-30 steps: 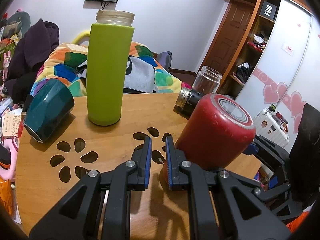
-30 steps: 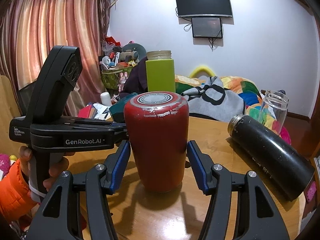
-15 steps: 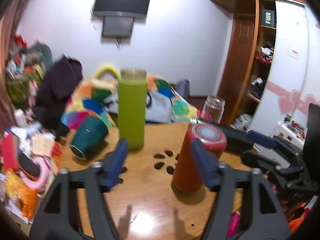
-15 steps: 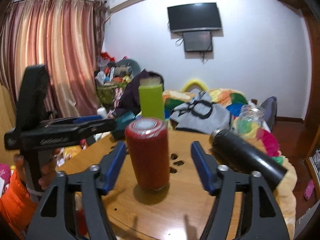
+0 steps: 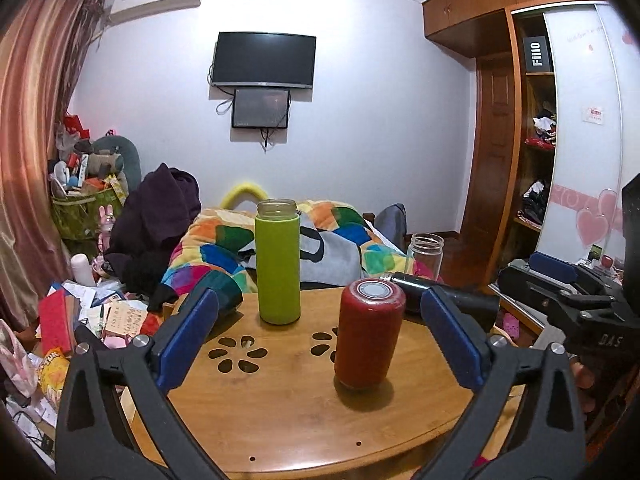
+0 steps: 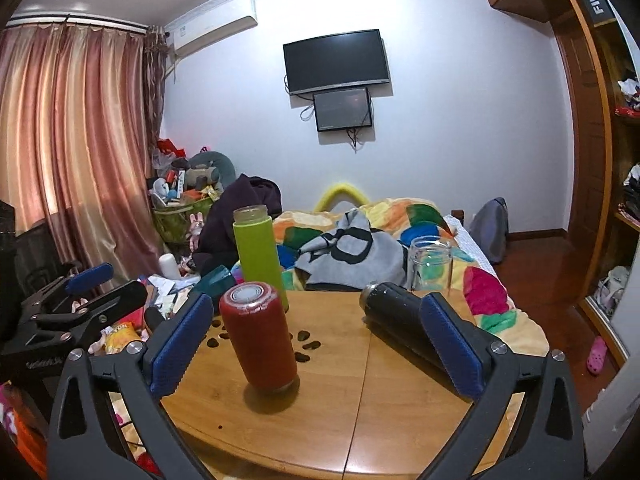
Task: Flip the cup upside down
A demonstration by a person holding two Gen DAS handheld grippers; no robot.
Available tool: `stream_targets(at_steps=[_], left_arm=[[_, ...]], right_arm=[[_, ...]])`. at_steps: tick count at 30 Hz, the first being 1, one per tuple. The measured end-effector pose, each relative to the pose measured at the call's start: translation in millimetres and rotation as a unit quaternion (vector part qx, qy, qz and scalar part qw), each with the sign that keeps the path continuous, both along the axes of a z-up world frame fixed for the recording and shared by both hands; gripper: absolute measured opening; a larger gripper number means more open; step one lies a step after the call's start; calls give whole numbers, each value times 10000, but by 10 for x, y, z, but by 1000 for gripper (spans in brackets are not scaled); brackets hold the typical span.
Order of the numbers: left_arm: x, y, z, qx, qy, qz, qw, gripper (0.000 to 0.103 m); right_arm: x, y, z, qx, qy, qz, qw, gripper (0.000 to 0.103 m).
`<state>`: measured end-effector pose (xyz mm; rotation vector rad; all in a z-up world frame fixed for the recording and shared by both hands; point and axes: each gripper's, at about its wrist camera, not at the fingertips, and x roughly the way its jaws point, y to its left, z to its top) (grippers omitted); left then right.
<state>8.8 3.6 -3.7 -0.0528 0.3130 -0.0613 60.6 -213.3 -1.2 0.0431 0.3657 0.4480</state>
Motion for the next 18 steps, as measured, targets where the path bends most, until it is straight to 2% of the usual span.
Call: stream_targets(at_steps=[18], left_arm=[[-175, -102, -6, 106, -123, 143, 9998, 103]], right_arm=[[-190, 13, 29, -83, -166, -57, 9998, 103]])
